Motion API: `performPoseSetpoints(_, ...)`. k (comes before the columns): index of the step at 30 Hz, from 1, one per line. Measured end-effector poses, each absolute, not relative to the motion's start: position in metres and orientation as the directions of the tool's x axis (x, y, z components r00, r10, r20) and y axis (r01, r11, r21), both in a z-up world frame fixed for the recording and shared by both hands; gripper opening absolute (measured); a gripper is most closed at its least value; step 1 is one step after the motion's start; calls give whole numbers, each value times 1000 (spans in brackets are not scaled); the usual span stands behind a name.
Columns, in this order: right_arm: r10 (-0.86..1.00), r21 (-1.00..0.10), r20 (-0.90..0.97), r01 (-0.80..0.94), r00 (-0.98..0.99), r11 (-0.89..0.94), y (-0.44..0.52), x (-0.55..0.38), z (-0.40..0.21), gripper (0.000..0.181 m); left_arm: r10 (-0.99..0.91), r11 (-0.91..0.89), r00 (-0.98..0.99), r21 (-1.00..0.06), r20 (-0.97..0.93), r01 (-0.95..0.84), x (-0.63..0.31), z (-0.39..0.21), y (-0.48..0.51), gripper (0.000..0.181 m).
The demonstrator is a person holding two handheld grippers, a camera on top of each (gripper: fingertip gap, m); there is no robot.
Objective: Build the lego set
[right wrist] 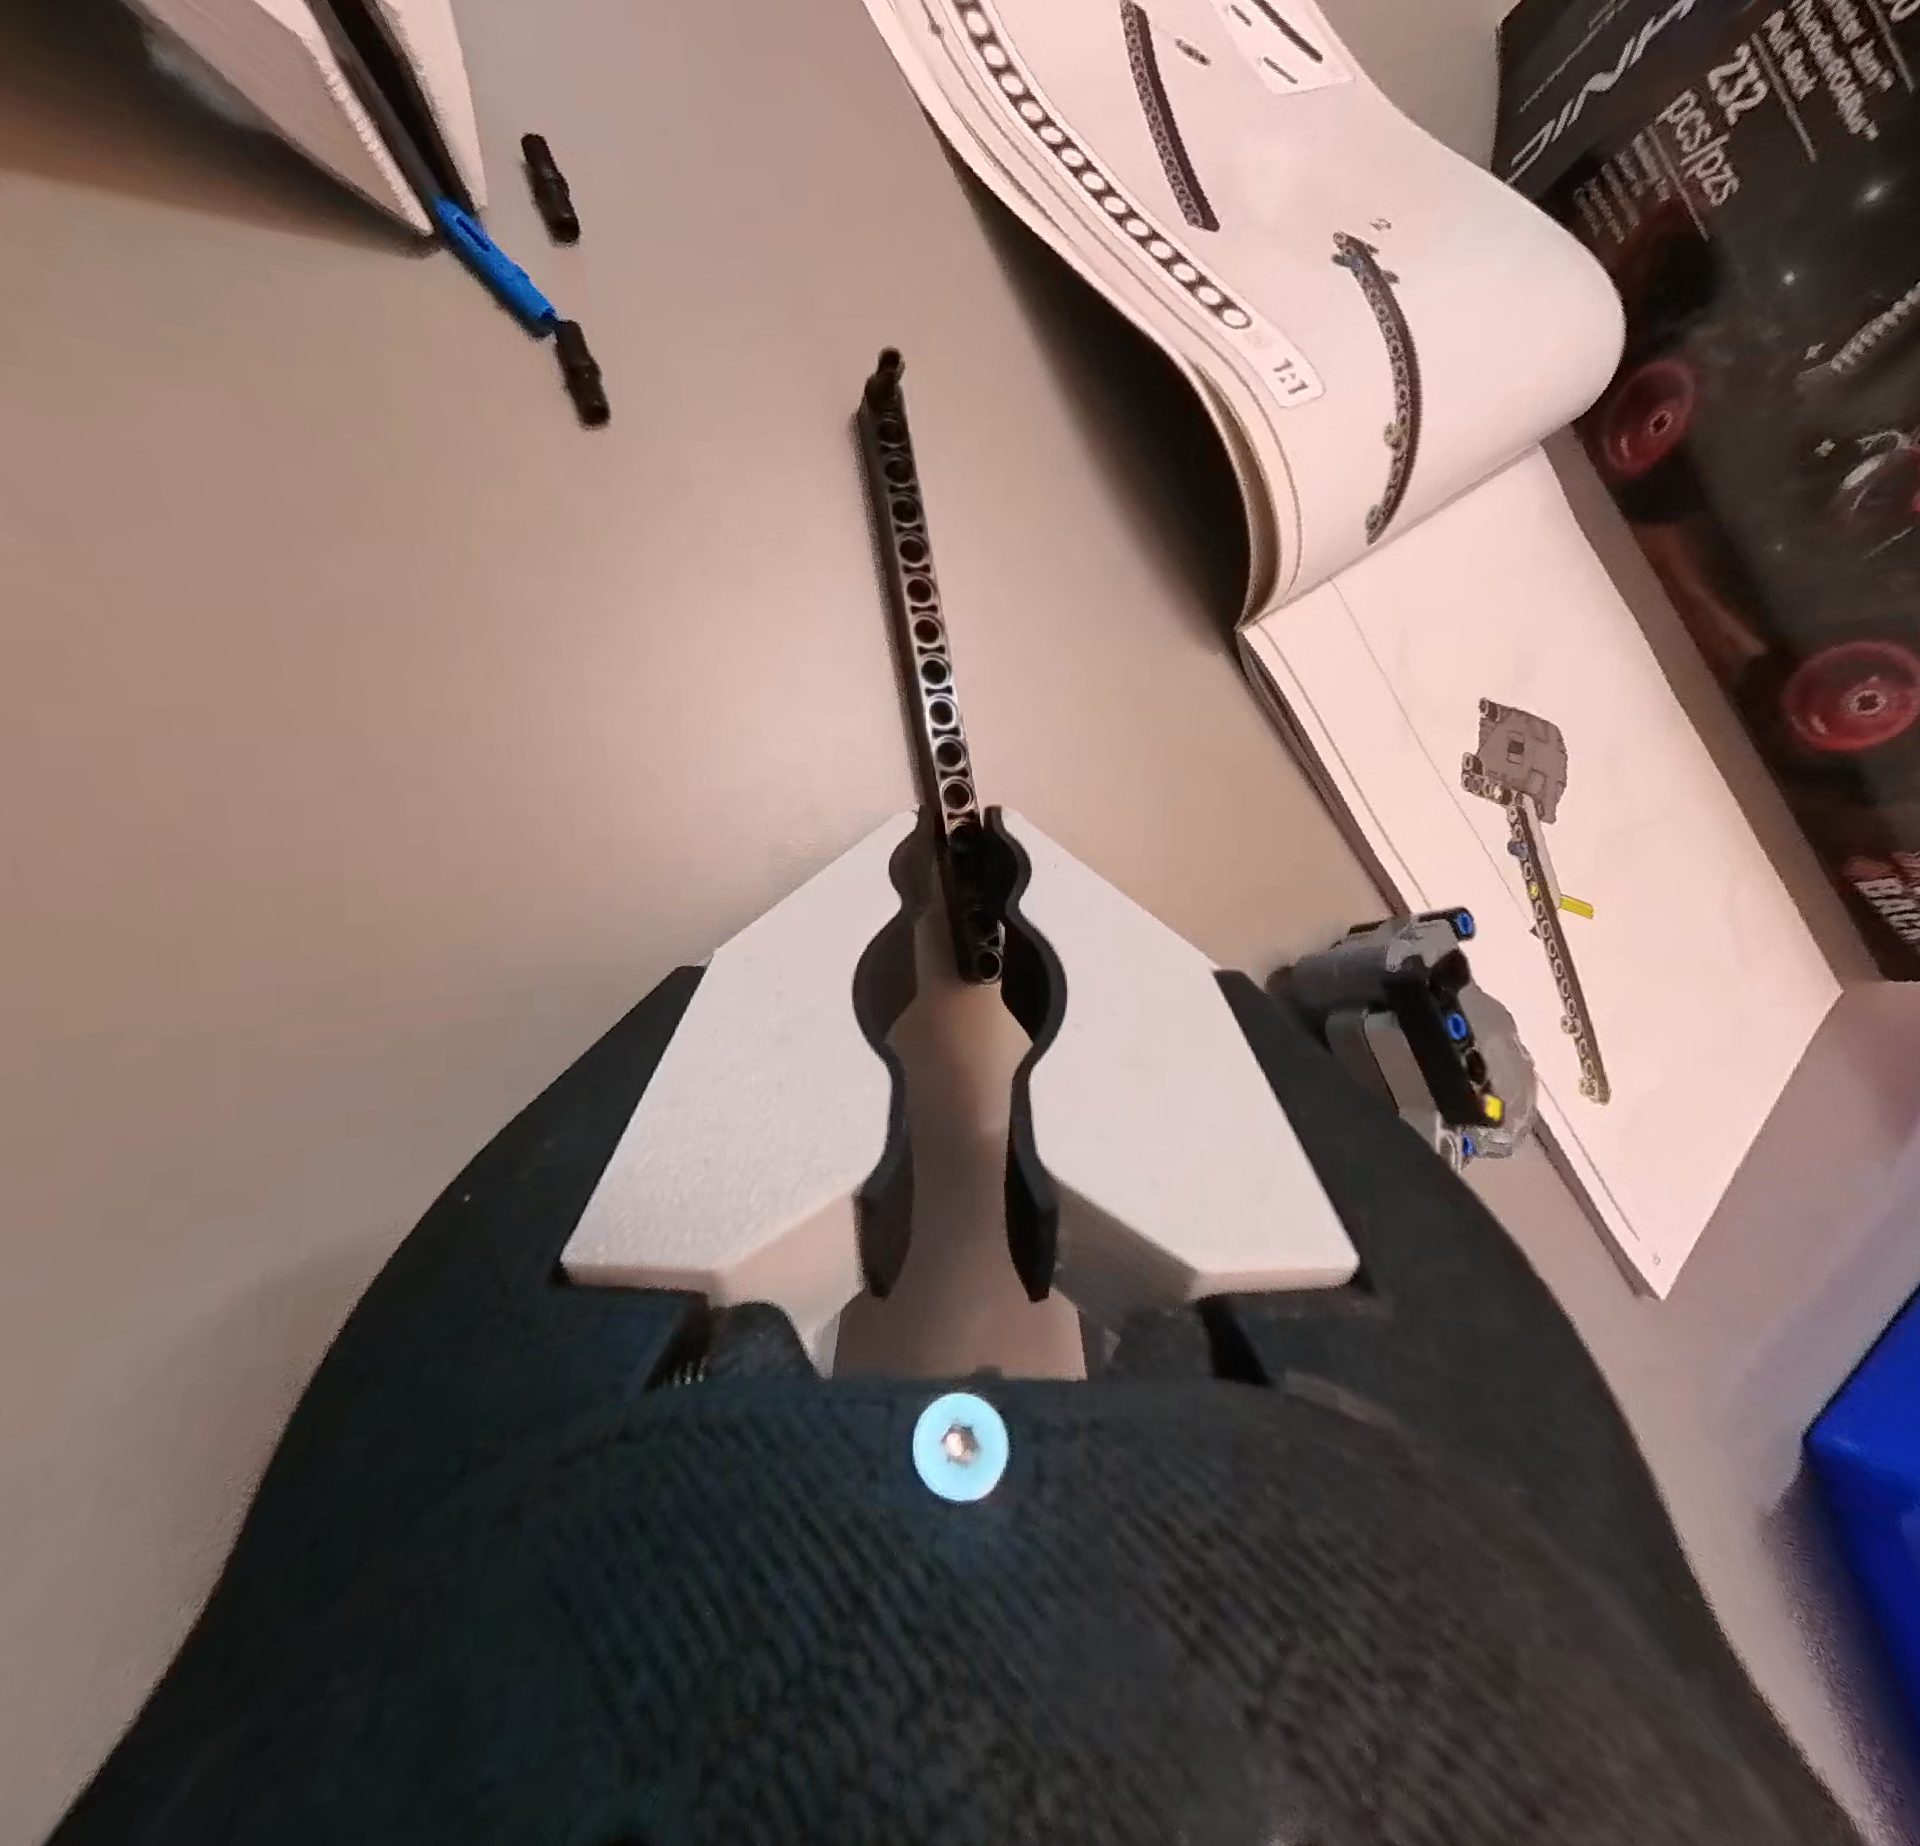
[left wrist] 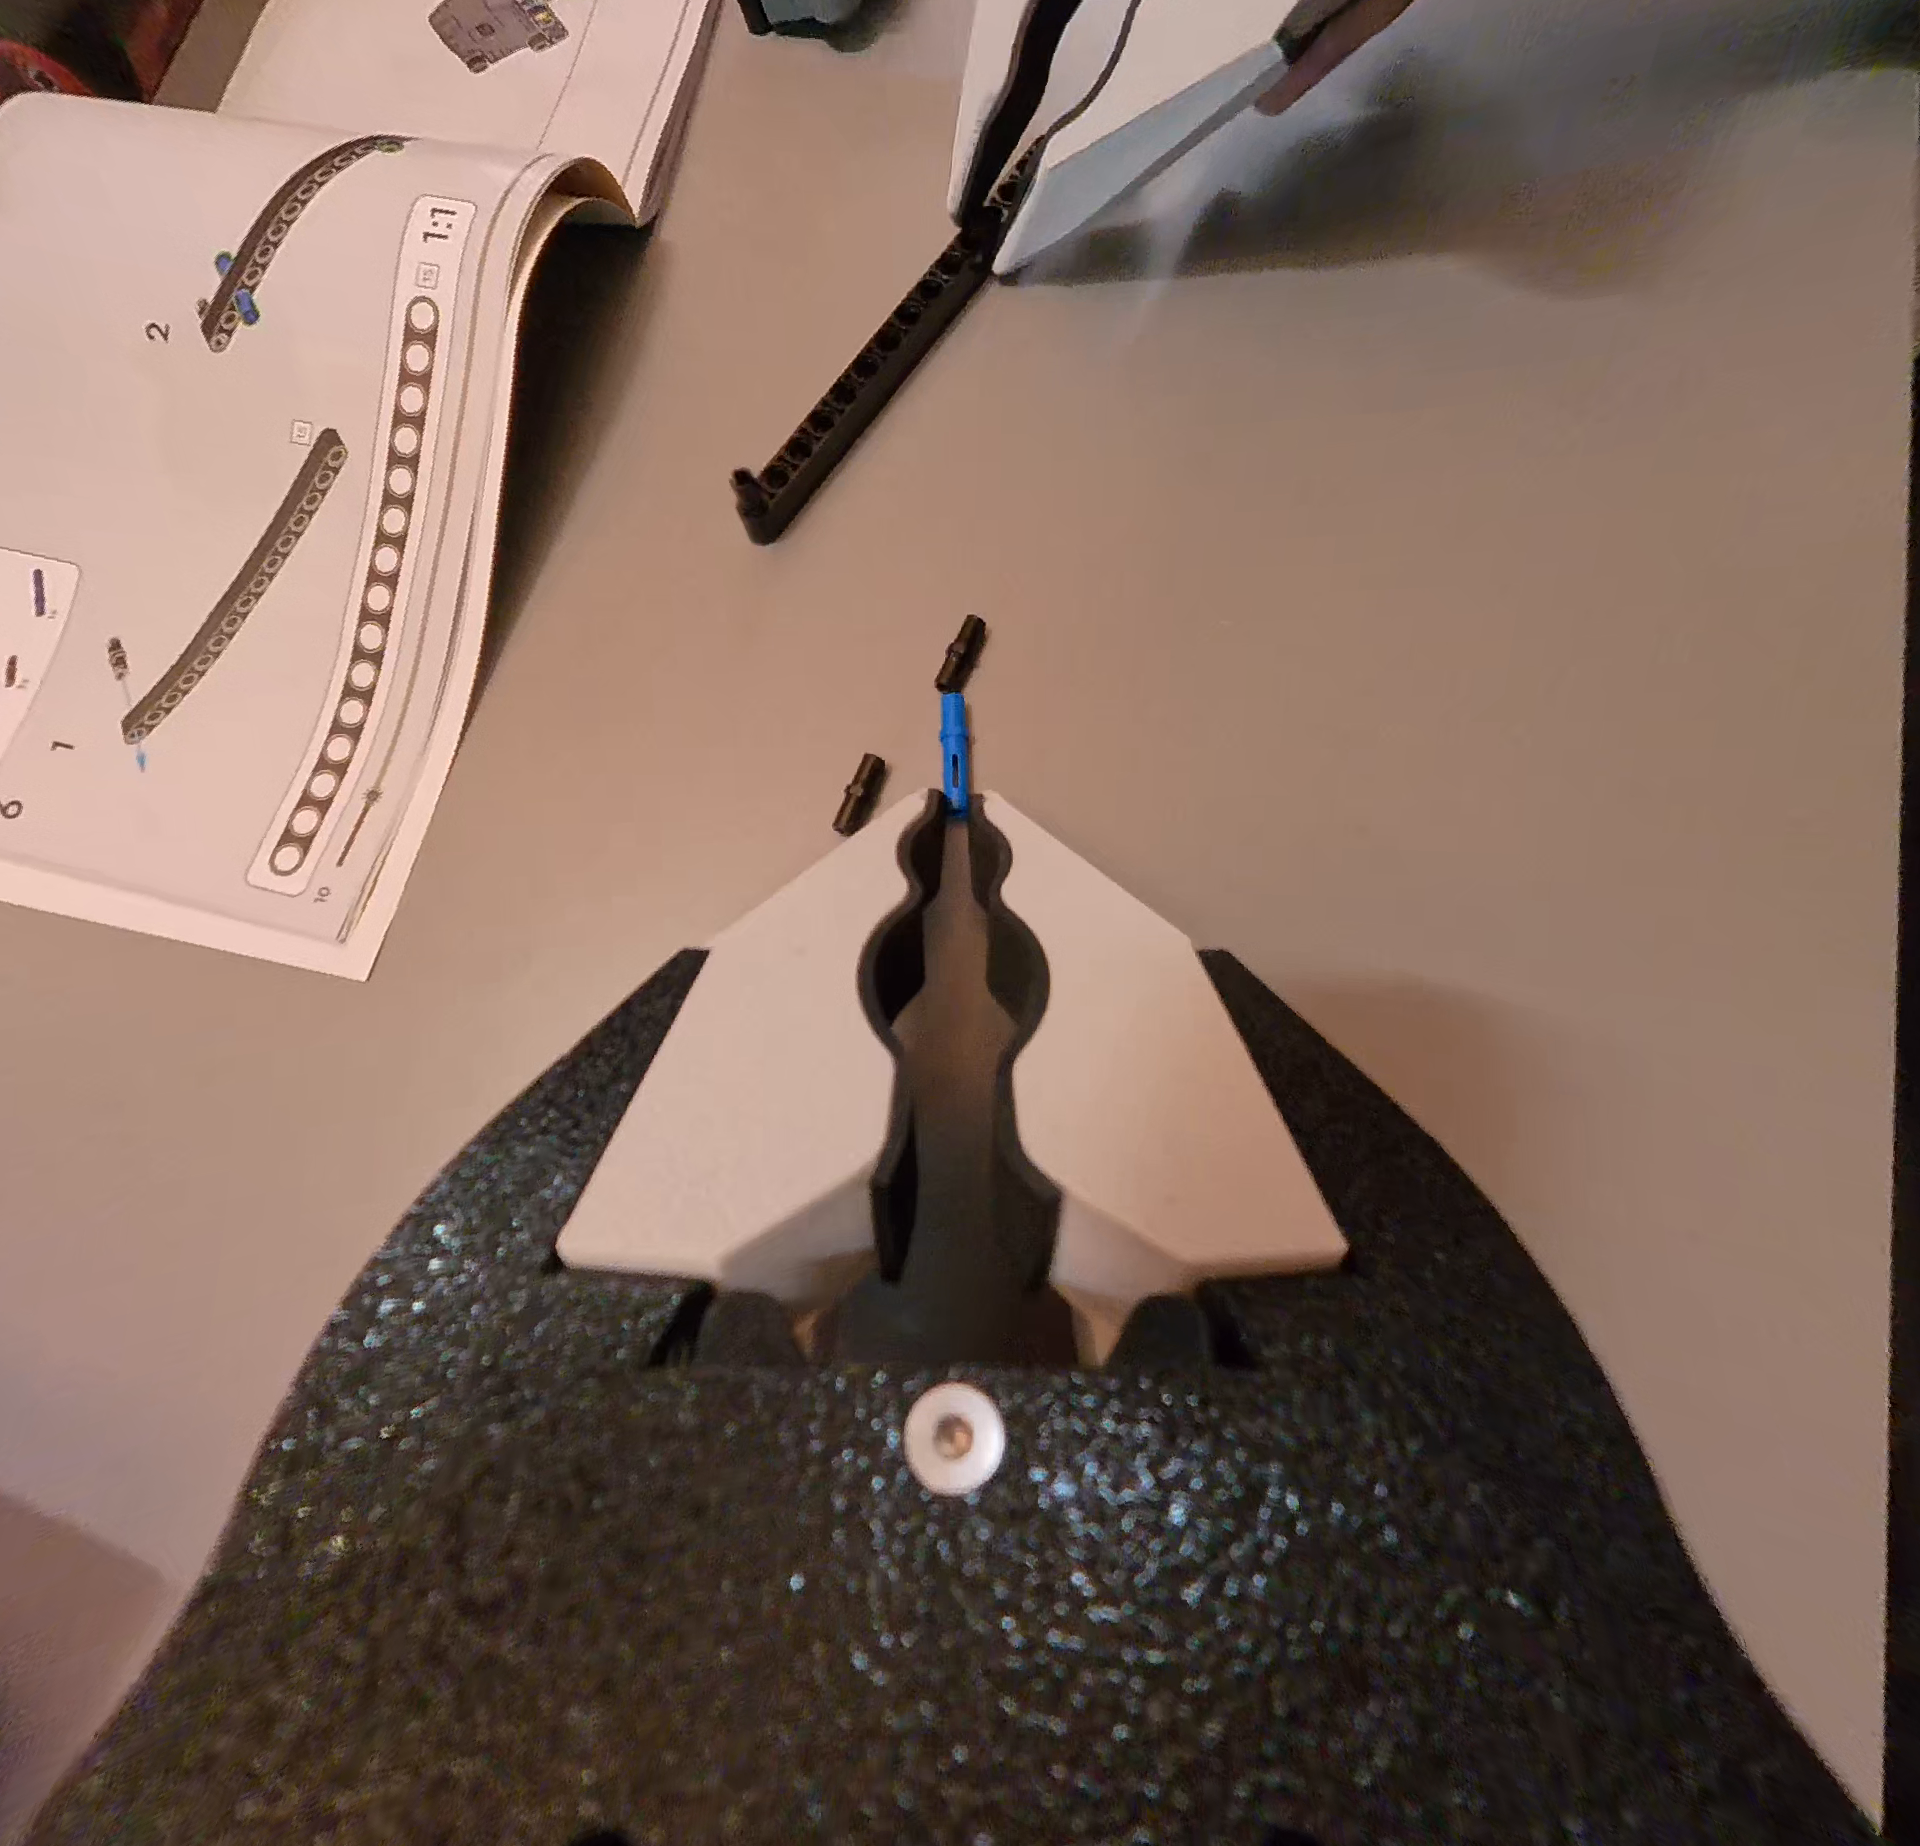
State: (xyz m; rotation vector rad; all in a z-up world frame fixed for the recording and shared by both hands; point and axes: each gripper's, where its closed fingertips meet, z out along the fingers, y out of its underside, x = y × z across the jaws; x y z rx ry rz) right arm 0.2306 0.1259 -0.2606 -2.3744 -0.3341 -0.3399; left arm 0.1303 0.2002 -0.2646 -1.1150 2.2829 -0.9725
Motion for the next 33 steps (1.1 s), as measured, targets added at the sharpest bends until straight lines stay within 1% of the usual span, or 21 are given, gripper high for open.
performPoseSetpoints(5, 125, -560, 526, 453, 841, -694, 126, 230, -259, 6, -803, 444, -591, -741, -79, -504, 130, -264, 200, 2)
performPoseSetpoints(8, 137, -488, 628, 525, 766, -697, 121, 229, -258, 6, -803, 447, -591, -740, -84, -502, 130, -265, 200, 2)
performPoseSetpoints(12, 138, -469, 642, 529, 754, -707, 119, 225, -258, 6, -803, 446, -591, -740, -82, -503, 130, -265, 200, 2)
performPoseSetpoints(15, 149, -453, 653, 540, 743, -709, 118, 224, -256, 10, -802, 448, -591, -740, -86, -501, 130, -264, 200, 2)
performPoseSetpoints(18, 151, -476, 628, 531, 763, -701, 118, 217, -255, 14, -802, 453, -590, -740, -94, -497, 130, -264, 200, 2)
performPoseSetpoints(21, 145, -550, 541, 479, 828, -684, 120, 208, -255, 17, -801, 456, -590, -739, -99, -495, 130, -265, 200, 2)
performPoseSetpoints(24, 128, -623, 436, 402, 891, -671, 119, 204, -251, 23, -801, 457, -590, -739, -100, -495, 130, -264, 200, 2)
performPoseSetpoints(28, 38, -710, 324, 270, 945, -650, 121, 215, -234, 23, -801, 457, -590, -739, -101, -494, 130, -264, 200, 2)
performPoseSetpoints(29, 24, -714, 301, 242, 953, -657, 121, 219, -233, 23, -801, 456, -590, -739, -100, -495, 130, -265, 200, 2)
performPoseSetpoints(31, 27, -688, 255, 200, 967, -698, 120, 225, -240, 23, -802, 454, -590, -740, -96, -497, 130, -265, 200, 2)
performPoseSetpoints(33, 44, -662, 234, 193, 971, -724, 120, 228, -248, 24, -802, 453, -590, -740, -94, -498, 130, -264, 200, 2)
